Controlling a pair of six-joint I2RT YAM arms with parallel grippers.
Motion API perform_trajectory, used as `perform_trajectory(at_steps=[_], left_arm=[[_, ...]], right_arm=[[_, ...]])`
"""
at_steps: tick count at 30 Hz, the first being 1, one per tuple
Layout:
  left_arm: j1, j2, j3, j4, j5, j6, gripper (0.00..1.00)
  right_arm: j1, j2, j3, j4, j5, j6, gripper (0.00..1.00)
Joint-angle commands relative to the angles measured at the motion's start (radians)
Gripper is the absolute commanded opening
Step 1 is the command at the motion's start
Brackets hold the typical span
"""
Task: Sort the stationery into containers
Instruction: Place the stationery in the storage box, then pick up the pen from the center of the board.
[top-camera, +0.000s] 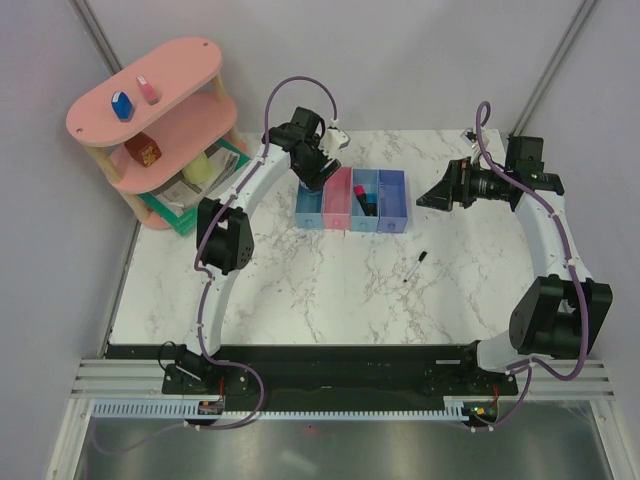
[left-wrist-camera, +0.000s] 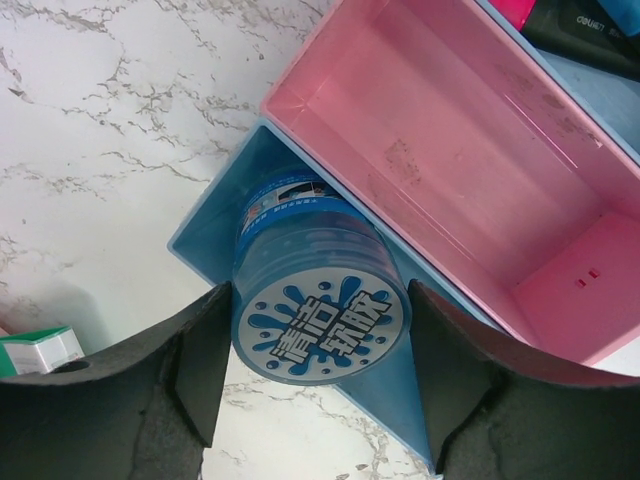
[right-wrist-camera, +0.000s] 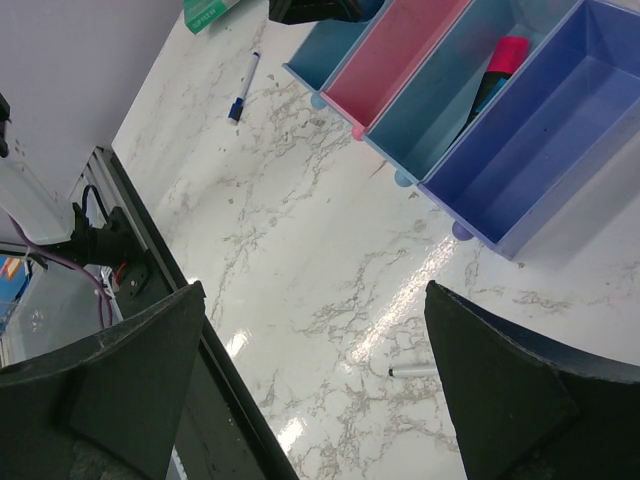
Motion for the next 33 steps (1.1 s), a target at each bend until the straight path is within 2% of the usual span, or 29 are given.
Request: perform_trajectory(at_steps=[1,4,5,11,15,17,20,24,27,29,33], left_arm=[[-0.007,-0.024,0.0,0.074,0.017,-0.045,0.8],[-0.007,-0.037,-0.011,0.092,0.018,-0.059,0.82],[-0.007,-0.04,-0.014,0.1,0.021,-0.059,0.99],[-0.007,-0.069,-0.026,0.126,0.017,-0.071,1.0],[-0.007,-0.155,-0.073,0.146,0.03,-0.079,1.0],[-0.006,-0.207,-0.105,0.155,0.038,-0.071,1.0],[-0.006,-0.342,-0.238,0.155,0.037,-0.025,1.0],[-0.007,-0.547,-0.446,0.129,-0.006,0.109,1.0],[0.0,-0.621,-0.607,0.086,-0.08,0.124,1.0],[0.014,-0.693,-0.734,0.078,-0.094,0.111,1.0],[0.031,-0.777,-0.894,0.072,-0.1,0.085,1.0]], right_arm=[[-0.003,-0.034,-0.008,0.016,-0.04,-0.021,0.98],[-0.003,-0.034,-0.013,0.015,-0.043,-0.022,0.98],[-0.003,-0.036,-0.016,0.015,-0.045,-0.021,0.98],[-0.003,-0.036,-0.028,-0.016,-0.047,-0.043,0.98],[-0.002,-0.013,-0.036,-0.19,-0.011,-0.213,0.98],[-0.002,0.009,-0.035,-0.266,0.063,-0.29,0.98],[-0.002,0.029,-0.065,-0.348,0.177,-0.359,0.98],[0.0,0.069,-0.102,-0.35,0.277,-0.346,0.97],[0.0,0.115,-0.122,-0.337,0.306,-0.306,0.95],[0.003,0.136,-0.146,-0.301,0.317,-0.266,0.93],[0.021,0.167,-0.182,-0.217,0.401,-0.183,0.91]])
